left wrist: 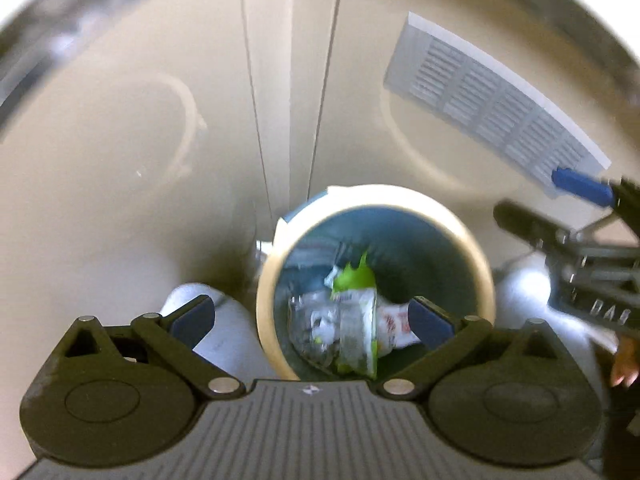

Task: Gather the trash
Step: 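Open both grippers to drop the cutter and green package into the bin, then raise both grippers back up toward the remaining trash on the mat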

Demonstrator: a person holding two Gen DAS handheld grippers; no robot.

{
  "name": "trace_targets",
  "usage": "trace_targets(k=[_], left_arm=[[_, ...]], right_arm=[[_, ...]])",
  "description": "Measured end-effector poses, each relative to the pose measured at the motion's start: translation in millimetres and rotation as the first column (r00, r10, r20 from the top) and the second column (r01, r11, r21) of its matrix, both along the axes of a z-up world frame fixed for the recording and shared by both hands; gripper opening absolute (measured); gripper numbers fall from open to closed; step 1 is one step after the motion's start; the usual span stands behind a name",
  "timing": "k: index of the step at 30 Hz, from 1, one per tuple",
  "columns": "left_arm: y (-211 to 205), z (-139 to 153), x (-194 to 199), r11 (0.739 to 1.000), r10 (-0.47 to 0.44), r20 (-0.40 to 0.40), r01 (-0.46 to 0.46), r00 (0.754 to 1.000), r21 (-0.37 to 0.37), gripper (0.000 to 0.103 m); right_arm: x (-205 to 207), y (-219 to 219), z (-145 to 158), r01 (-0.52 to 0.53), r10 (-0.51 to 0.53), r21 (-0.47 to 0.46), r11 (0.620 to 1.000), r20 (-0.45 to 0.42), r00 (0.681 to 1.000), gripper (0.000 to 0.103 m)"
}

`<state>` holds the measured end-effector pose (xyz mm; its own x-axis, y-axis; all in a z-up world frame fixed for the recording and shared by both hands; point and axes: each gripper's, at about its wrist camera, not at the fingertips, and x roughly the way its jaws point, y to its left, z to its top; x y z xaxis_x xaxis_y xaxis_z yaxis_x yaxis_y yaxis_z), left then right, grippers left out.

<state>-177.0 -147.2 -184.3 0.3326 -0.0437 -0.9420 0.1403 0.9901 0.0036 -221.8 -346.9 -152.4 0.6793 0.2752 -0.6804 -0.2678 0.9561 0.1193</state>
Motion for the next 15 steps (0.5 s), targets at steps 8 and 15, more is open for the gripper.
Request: trace_targets(k=[8, 15], left_arm=[[-2, 33, -21, 1.000, 0.003, 0.103, -0.005, 0.995, 0.012, 0.103], [0, 74, -37, 1.000, 0.007, 0.256, -0.011, 0.967, 0.014, 0.103]], right_arm=[[-46, 9, 27, -0.051, 0.056, -0.029, 0.998, 0.224, 0.973, 0.099], [-74, 11, 66, -0.082, 0.108, -0.075, 0.994, 0.495, 0.862, 0.101]])
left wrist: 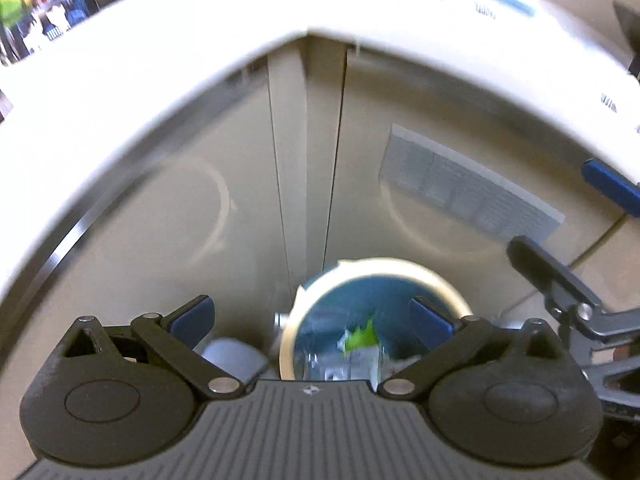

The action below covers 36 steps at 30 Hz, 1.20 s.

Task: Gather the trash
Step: 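Raise both grippers back up toward the remaining trash on the mat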

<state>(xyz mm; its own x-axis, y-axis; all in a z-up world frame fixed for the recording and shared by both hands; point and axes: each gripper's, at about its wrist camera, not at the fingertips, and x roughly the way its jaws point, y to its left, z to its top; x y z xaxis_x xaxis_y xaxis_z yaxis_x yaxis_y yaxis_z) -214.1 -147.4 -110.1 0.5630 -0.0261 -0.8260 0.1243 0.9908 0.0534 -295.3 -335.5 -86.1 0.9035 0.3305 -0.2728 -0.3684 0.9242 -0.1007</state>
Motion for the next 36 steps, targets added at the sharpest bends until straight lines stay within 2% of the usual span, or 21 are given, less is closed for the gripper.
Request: trace_targets(k=[4, 10, 16, 25, 31, 36], left_arm=[[2, 31, -5, 1.000, 0.011, 0.093, -0.009, 0.996, -0.019, 0.103], [3, 74, -9, 0.999, 0.015, 0.180, -0.009, 0.984, -0.034, 0.103], [0, 94, -8, 0.998, 0.020, 0.206, -0.006, 0.978, -0.067, 0.103], [-5, 94, 5, 0.997, 0.006, 0.215, 0.009, 0.976, -0.073, 0.103], [-16, 105, 32, 0.995, 0.006, 0.242, 0.018, 0.970, -0.098, 0.103], [-34, 124, 75, 0.989, 0.016, 0.294, 0.029, 0.956, -0.147, 0.103]], right_arm=[[-1, 0, 33, 0.016, -0.019, 0.022, 1.000, 0.142, 0.990, 0.103], [12, -10, 79, 0.049, -0.060, 0.055, 0.997, 0.202, 0.978, 0.103], [19, -42, 100, 0.129, -0.149, 0.115, 0.985, 0.188, 0.971, 0.103], [35, -59, 95, 0.199, -0.211, 0.092, 0.976, 0.151, 0.966, 0.103], [58, -64, 97, 0.233, -0.240, 0.066, 0.970, 0.155, 0.958, 0.103], [107, -82, 106, 0.315, -0.325, 0.096, 0.944, 0.128, 0.937, 0.103]])
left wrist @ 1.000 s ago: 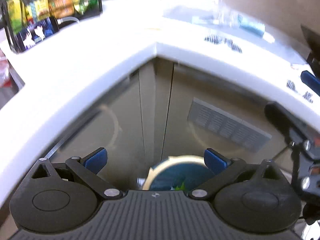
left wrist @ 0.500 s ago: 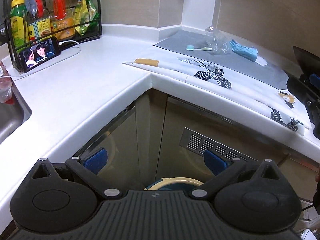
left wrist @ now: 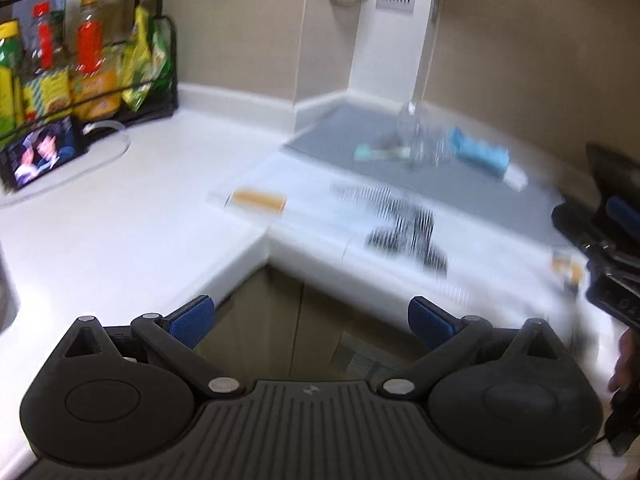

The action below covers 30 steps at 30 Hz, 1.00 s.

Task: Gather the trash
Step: 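Raise both grippers back up toward the remaining trash on the mat, then grasp the clear plastic bag with left gripper while right gripper grasps the blue cloth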

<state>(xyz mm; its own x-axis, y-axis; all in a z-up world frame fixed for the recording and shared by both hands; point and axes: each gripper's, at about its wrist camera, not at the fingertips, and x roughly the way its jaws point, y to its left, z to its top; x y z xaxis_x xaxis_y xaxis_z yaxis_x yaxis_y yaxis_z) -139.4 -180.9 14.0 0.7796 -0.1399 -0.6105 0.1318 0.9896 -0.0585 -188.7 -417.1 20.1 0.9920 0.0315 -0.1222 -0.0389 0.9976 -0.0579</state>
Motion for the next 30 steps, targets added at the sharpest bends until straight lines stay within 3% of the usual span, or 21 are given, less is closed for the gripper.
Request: trace_targets(k=[4, 9, 14, 18, 23, 27, 29, 30], left_arm=[[-23, 12, 53, 0.998, 0.001, 0.039, 0.002, 0.999, -0.067, 0.103], [-62, 17, 130, 0.995, -0.027, 0.065, 0.033, 0.998, -0.096, 0.103], [-92, 15, 206, 0.990, -0.057, 0.041, 0.062, 0.998, -0.130, 0.103], [-111, 12, 257, 0.988, -0.067, 0.050, 0.073, 0.997, -0.134, 0.103], [-133, -2, 305, 0.988, -0.108, 0.022, 0.110, 0.994, -0.110, 0.103], [-152, -17, 333, 0.991, -0.118, 0.002, 0.117, 0.993, -0.061, 0.103], [-159, -20, 340, 0.991, -0.111, 0.000, 0.111, 0.994, -0.075, 0.099], [-160, -19, 342, 0.991, -0.102, 0.008, 0.103, 0.995, -0.082, 0.078]], right_arm=[[67, -36, 3, 0.130, -0.120, 0.179, 0.975, -0.066, 0.991, 0.103], [142, -84, -17, 0.312, -0.259, 0.405, 0.860, -0.182, 0.949, 0.103], [202, -110, -41, 0.377, -0.307, 0.489, 0.787, -0.221, 0.926, 0.103], [241, -132, -54, 0.427, -0.344, 0.567, 0.704, -0.254, 0.904, 0.103], [277, -141, -61, 0.463, -0.368, 0.544, 0.700, -0.281, 0.886, 0.103], [290, -153, -71, 0.451, -0.305, 0.604, 0.657, -0.334, 0.892, 0.103], [287, -158, -75, 0.447, -0.310, 0.638, 0.628, -0.322, 0.895, 0.081], [287, -161, -78, 0.448, -0.301, 0.647, 0.617, -0.333, 0.894, 0.044]])
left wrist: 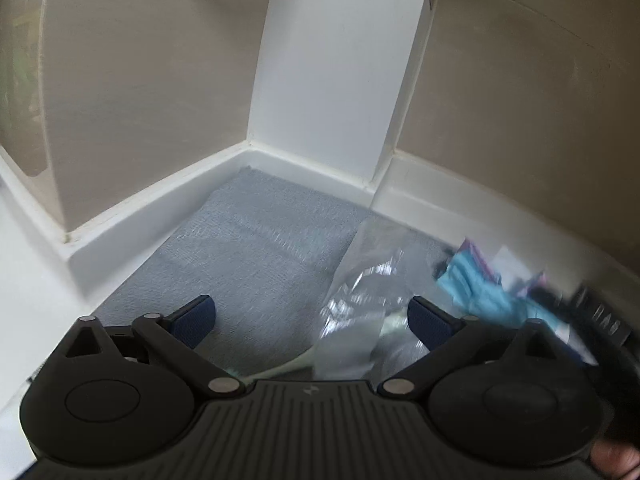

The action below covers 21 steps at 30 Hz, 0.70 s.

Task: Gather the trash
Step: 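Grasp the clear plastic bag with left gripper while right gripper grasps the blue cloth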

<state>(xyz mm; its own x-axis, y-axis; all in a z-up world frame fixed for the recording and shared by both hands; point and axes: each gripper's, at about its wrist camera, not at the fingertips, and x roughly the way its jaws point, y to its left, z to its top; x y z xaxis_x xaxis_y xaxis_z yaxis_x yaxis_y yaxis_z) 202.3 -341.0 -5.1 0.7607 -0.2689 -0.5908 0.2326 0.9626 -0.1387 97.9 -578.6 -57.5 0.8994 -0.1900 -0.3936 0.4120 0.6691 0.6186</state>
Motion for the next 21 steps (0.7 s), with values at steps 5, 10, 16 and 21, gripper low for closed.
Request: trace_targets(k=[5, 10, 16, 21], left_arm=[[3, 8, 0, 0.999, 0.008, -0.019, -0.008, 1.000, -0.040, 0.000], [37, 43, -25, 0.993, 0.019, 0.046, -0.013, 0.999, -0.118, 0.000], [85, 73, -78, 0.992, 0.019, 0.111, -0.004, 0.994, -0.129, 0.000], [118, 88, -120, 0.994, 0.009, 0.142, 0.007, 0.990, -0.112, 0.000]], right_arm=[[-8, 5, 6, 0.010, -0.008, -0.065, 0.998, 0.029, 1.000, 0.000], [-20, 25, 25, 0.030, 0.002, -0.244, 0.969, 0.129, 0.992, 0.000], [-20, 20, 32, -0.012, 0.038, -0.221, 0.975, 0.113, 0.993, 0.016], [-22, 39, 43, -0.041, 0.037, -0.295, 0.954, -0.021, 0.999, 0.085]])
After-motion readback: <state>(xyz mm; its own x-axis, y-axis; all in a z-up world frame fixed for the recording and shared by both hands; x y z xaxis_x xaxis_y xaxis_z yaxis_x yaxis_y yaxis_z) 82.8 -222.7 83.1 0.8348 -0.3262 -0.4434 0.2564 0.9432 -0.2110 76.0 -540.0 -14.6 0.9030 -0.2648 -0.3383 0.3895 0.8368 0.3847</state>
